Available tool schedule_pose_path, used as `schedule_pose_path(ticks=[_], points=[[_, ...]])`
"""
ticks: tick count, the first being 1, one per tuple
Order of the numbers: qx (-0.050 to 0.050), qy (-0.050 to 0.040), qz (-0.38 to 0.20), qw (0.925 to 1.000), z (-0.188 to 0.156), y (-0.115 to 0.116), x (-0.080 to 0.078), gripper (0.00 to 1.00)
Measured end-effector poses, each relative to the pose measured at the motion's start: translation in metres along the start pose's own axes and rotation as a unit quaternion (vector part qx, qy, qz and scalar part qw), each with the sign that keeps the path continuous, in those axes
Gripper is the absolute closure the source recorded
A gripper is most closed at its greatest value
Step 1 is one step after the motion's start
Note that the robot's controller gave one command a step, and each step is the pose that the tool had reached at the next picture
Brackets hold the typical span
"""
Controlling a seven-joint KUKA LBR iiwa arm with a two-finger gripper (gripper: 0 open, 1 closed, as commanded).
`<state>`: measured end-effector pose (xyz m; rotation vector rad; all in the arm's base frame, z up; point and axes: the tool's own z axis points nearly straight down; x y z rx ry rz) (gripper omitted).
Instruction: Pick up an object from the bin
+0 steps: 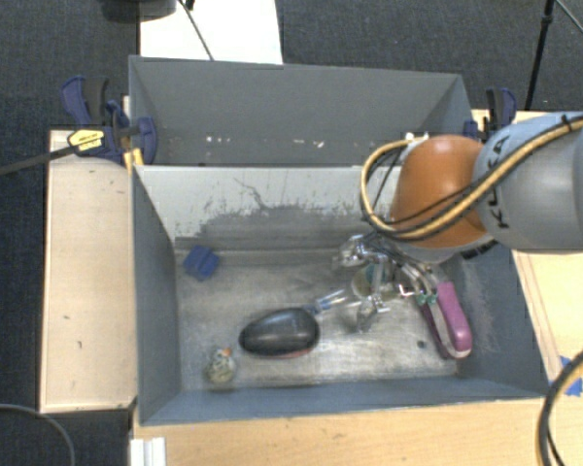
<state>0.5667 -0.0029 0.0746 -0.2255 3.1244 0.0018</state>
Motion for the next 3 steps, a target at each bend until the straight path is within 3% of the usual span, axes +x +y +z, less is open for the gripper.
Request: schedule_pose_path(ticks=[2,3], points=[[0.0,-0.0016,0.004,1.0,-0.0011,0.0004,-0.003,0.0],[0.0,-0.0039,0.004,1.0,-0.0035,0.0008,-0.0047,1.0]])
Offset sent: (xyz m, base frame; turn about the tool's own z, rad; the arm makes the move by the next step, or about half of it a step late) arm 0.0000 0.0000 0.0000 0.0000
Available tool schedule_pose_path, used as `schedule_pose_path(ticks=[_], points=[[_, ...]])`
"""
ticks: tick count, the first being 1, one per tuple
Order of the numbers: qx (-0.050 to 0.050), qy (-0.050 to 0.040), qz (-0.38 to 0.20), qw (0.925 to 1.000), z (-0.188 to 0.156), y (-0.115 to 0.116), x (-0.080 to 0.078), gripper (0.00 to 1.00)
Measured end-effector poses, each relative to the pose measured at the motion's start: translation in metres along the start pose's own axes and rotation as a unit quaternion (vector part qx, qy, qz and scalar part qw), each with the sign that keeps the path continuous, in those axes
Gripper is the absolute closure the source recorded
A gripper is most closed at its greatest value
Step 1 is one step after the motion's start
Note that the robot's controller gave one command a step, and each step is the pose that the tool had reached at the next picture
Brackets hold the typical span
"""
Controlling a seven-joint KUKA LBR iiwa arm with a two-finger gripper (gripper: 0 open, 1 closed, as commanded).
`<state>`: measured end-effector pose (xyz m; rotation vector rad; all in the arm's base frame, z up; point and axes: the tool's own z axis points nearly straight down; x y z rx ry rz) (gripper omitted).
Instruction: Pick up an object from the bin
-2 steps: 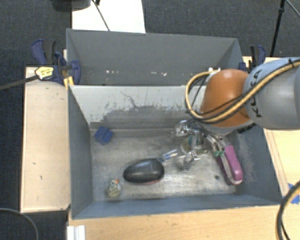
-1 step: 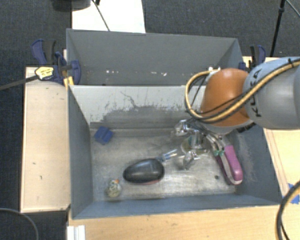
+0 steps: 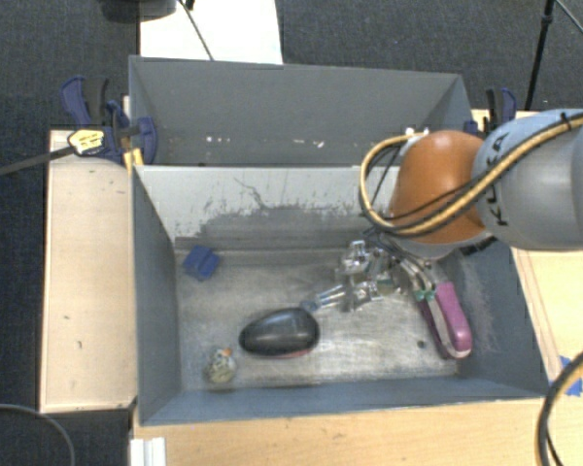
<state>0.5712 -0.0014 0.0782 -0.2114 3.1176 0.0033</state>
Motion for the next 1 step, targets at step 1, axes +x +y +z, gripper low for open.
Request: schedule_pose_path(ticks=[1], points=[[0.001,0.0047,0.001,1.0,-0.0444,-0.0003,-0.0024,1.0]])
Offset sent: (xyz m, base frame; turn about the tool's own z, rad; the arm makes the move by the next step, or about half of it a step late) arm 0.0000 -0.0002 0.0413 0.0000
